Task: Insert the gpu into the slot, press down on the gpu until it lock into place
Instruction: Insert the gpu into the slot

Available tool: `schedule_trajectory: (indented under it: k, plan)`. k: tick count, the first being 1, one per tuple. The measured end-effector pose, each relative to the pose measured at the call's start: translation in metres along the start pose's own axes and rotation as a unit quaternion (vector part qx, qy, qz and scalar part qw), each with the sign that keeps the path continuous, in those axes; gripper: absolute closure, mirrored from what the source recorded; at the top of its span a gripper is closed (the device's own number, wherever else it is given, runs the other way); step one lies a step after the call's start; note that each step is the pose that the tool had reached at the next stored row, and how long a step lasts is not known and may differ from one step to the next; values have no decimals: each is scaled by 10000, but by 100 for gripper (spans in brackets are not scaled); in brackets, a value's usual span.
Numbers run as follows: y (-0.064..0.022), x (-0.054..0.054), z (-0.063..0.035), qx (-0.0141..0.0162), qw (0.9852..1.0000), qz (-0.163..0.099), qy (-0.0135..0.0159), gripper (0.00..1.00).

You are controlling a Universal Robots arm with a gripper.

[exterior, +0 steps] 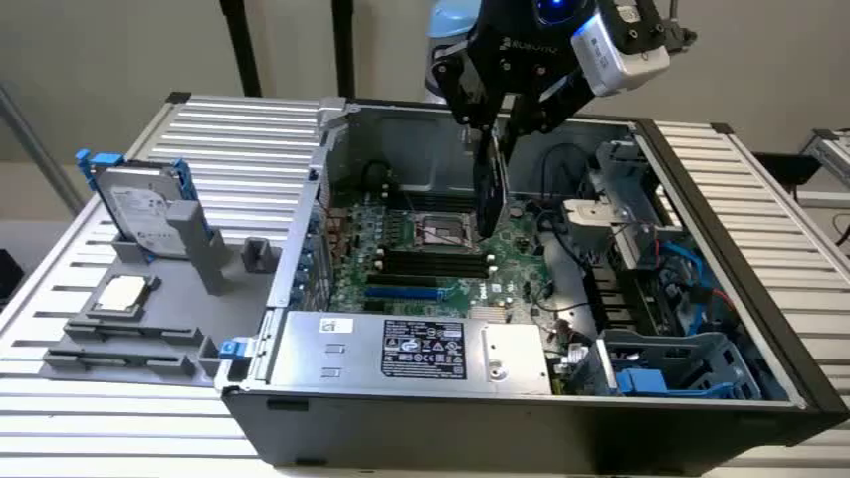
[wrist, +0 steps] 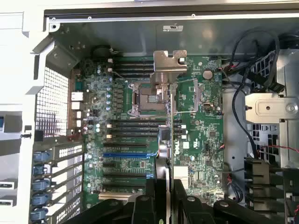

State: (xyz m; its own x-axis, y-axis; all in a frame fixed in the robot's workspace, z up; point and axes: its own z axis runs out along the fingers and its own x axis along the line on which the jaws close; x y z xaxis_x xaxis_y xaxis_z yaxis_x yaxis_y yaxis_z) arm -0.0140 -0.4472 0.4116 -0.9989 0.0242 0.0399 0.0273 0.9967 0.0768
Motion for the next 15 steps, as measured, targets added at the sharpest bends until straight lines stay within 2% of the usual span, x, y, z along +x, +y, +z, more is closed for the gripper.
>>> schedule_trajectory:
  k: [15]
  plan:
    - [0, 0, 0, 0, 10000, 0, 0, 73]
